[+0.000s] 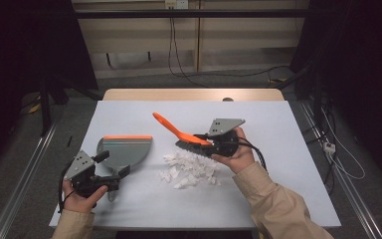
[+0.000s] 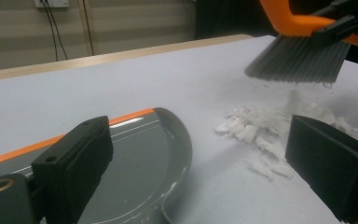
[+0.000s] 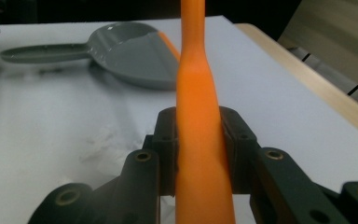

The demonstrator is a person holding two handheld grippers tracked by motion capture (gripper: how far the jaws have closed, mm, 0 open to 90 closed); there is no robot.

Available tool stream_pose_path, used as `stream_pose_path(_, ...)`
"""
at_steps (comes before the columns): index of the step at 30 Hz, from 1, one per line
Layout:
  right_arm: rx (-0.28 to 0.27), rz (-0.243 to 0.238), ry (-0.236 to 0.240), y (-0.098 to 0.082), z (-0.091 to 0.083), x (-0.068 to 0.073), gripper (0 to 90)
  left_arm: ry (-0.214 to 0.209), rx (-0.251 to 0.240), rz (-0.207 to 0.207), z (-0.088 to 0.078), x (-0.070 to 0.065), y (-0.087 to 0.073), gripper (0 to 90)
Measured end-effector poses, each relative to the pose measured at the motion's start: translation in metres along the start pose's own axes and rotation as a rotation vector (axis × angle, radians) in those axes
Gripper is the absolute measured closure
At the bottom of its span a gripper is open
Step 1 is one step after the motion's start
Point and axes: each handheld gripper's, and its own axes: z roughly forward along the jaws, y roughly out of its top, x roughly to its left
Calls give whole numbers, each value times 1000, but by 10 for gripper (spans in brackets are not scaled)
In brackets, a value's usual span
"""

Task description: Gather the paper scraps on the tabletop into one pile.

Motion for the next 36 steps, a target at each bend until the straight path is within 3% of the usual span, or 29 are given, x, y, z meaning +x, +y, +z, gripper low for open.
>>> stream_pose_path(2,-3,31,9,2,-1,-2,714,-1,-1,1,0,0,0,70)
stream_pose_path(7,-16,95,-35,4,2,1,714,-3,2,0,1,0,-1,71)
stream_pose_path(9,-26,158,-50,3,6,5,714,-2,0,-2,0,0,-1,70)
stream_pose_path(10,-26,194,-61,3,7,8,714,0,1,-1,0,0,-1,70)
stream_pose_path(14,-28,245,-124,5,16,31,714,1,5,6,0,-1,-2,70)
stream_pose_path(20,-55,417,-172,5,33,58,714,1,9,8,0,-2,-3,71)
stream_pose_path(27,-61,499,-208,11,55,78,714,8,6,12,-1,0,-2,71)
stream_pose_path(32,-72,560,-200,15,70,92,714,11,4,14,-2,0,-2,71)
stream_pose_path(36,-54,550,-204,16,81,100,714,13,3,13,-3,1,-2,71)
